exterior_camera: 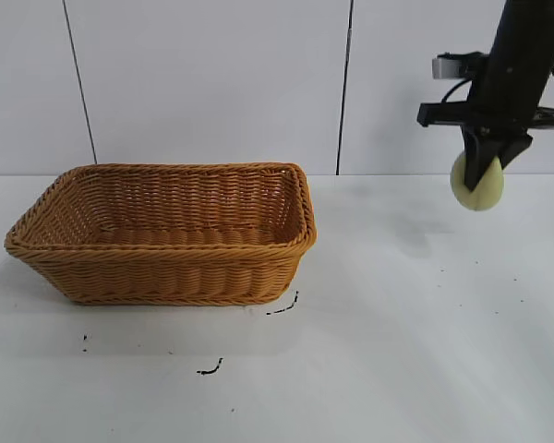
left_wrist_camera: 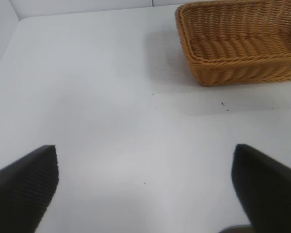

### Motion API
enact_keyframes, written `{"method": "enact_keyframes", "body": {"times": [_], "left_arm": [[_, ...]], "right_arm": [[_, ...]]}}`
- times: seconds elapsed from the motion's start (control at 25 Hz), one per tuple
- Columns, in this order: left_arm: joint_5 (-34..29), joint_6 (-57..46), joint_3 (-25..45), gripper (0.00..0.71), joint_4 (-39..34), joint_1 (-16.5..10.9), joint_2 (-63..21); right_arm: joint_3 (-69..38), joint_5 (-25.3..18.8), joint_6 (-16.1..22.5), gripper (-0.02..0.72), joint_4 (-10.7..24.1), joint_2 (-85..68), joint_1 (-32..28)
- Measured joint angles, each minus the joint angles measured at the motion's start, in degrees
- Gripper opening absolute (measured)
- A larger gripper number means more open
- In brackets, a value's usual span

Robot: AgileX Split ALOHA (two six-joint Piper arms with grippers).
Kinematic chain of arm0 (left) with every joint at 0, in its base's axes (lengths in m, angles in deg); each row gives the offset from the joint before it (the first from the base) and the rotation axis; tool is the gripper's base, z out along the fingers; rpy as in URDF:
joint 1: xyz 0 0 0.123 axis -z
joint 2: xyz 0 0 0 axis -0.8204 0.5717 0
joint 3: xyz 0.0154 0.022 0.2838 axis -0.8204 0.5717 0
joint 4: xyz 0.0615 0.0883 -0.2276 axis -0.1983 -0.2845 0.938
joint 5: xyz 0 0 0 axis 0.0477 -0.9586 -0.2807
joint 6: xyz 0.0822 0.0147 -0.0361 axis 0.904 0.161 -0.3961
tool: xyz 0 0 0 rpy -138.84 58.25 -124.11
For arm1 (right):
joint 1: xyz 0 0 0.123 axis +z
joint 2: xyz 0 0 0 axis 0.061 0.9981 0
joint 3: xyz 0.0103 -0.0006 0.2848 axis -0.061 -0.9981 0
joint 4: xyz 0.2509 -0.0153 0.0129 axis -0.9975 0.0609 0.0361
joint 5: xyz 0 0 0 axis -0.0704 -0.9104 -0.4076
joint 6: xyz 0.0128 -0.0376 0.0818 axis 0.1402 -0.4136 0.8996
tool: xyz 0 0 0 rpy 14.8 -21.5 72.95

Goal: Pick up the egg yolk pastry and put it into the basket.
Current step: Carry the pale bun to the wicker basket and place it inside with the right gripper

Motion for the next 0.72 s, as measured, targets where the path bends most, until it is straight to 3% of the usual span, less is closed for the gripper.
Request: {"method": "enact_keyframes", "body": {"times": [0.36, 0.72], "left_arm": [[0.0, 0.0, 0.0, 0.697, 0.0, 0.0, 0.0], [0.0, 0.0, 0.0, 0.697, 0.0, 0.0, 0.0]], "right_arm": [[2.87, -0.22, 0.2, 0.032, 0.0, 0.0, 8.67], [2.87, 1.15, 0.2, 0.032, -0.05, 0.02, 22.1]]}}
